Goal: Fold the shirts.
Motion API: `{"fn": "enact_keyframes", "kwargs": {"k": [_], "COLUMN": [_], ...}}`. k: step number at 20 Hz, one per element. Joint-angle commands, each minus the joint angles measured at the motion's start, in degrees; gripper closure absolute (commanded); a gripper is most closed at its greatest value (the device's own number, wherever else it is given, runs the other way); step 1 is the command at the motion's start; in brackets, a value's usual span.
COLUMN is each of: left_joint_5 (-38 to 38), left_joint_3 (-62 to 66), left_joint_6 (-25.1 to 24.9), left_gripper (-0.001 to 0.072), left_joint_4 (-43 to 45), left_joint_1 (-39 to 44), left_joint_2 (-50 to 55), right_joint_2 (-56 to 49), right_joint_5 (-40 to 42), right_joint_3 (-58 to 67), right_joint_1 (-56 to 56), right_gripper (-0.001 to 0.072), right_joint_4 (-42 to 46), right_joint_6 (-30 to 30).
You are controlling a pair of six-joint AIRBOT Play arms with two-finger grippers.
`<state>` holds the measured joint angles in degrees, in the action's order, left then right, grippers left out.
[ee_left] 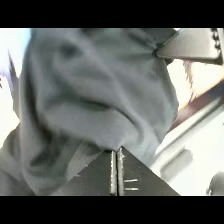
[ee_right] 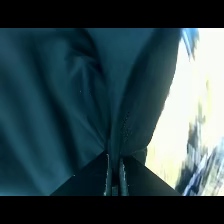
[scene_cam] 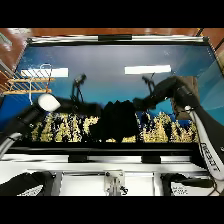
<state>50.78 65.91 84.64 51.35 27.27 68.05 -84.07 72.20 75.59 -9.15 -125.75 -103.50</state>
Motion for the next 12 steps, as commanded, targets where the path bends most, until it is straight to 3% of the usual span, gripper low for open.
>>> {"fn": "enact_keyframes", "kwargs": {"k": [1, 4, 7, 12], "left_joint_5": [4.68, 1.22, -4.13, -5.79], "left_joint_3": [20.72, 41.51, 53.66, 48.63], "left_joint_6": [-2.1, -2.14, -4.7, -6.4], "left_gripper": [0.0672, 0.0672, 0.0672, 0.0671], "left_joint_4": [4.81, 4.83, 4.83, 12.48], "left_joint_1": [-3.65, -4.09, -4.09, -4.15], "left_joint_2": [-2.21, -2.27, -2.32, -2.67], "right_joint_2": [7.21, 14.47, 20.02, 21.31], "right_joint_5": [-4.26, -12.96, -12.26, 5.68], "right_joint_3": [15.65, 28.3, 31.61, 31.41], "right_joint_1": [0.04, -0.02, -0.02, -0.02], "right_gripper": [0.0652, 0.0652, 0.0652, 0.0652], "right_joint_4": [0.28, -1.03, -5.01, -2.97], "right_joint_6": [-6.29, -6.32, -4.39, 3.61]}}
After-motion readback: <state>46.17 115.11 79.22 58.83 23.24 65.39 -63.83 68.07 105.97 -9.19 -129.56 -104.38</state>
